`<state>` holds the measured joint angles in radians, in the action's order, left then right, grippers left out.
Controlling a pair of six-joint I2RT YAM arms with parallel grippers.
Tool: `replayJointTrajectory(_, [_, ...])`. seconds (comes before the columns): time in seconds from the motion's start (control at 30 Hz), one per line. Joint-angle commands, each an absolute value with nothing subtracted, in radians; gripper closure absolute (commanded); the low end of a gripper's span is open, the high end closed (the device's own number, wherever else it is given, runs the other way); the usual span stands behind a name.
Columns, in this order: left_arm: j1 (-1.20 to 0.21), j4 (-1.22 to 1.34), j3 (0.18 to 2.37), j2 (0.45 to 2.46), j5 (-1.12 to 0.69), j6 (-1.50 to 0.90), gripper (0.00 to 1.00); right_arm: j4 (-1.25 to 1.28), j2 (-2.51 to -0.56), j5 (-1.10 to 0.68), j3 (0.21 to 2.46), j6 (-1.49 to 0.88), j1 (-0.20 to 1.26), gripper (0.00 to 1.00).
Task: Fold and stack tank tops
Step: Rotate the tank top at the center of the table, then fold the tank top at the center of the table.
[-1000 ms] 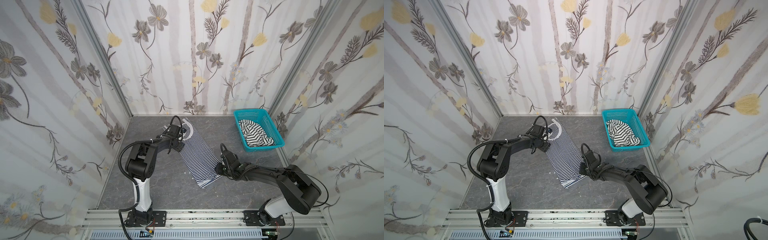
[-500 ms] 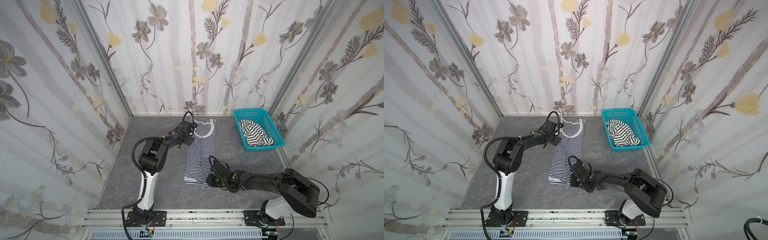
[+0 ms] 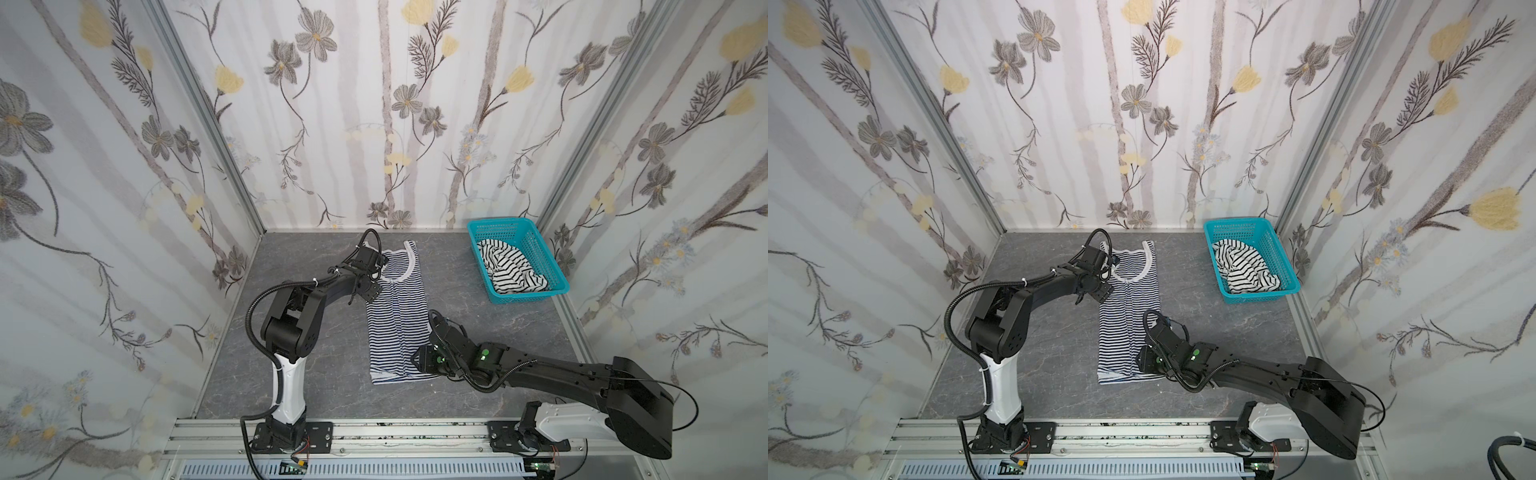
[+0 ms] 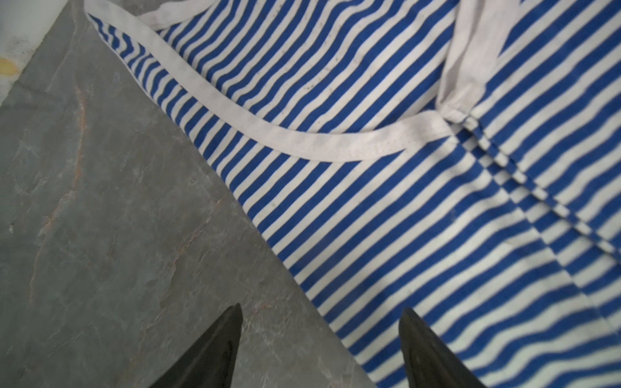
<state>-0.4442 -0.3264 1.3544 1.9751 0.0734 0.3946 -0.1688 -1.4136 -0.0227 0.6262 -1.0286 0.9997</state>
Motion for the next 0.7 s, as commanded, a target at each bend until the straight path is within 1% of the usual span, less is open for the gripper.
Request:
replayJointTrajectory(0.0, [-0.458,-0.359,1.315,1.915,0.019,0.370,0.24,-0.216,-1.376,0.006,0.585,-1.046,0.970,0.44])
replayJointTrajectory(0.03, [-0.462,-0.357,1.301,1.899,0.011,0.370,0.24,-0.215,-1.359,0.001,0.563,-1.044,0.956,0.43])
replayJointTrajectory(0.07, [-0.467,-0.357,1.272,1.887,0.005,0.370,0.24,-0.214,-1.343,0.000,0.546,-1.041,0.945,0.39])
replayJointTrajectory(0.1, [-0.473,-0.357,1.249,1.872,-0.002,0.370,0.24,-0.213,-1.324,-0.001,0.528,-1.032,0.933,0.38])
replayJointTrajectory(0.23, [-0.483,-0.355,1.161,1.811,-0.061,0.377,0.24,-0.202,-1.264,-0.026,0.461,-1.010,0.876,0.38])
replayJointTrajectory(0.33, [-0.489,-0.345,1.095,1.761,-0.098,0.382,0.23,-0.149,-1.246,-0.068,0.419,-1.006,0.857,0.40])
replayJointTrajectory(0.43, [-0.501,-0.334,1.050,1.737,-0.069,0.376,0.23,-0.055,-1.265,-0.132,0.385,-1.001,0.857,0.43])
replayJointTrajectory(0.5, [-0.505,-0.327,1.025,1.722,-0.069,0.366,0.23,-0.012,-1.296,-0.158,0.372,-1.000,0.857,0.46])
replayJointTrajectory(0.67, [-0.512,-0.320,0.969,1.662,-0.096,0.354,0.24,-0.002,-1.336,-0.165,0.352,-0.988,0.861,0.54])
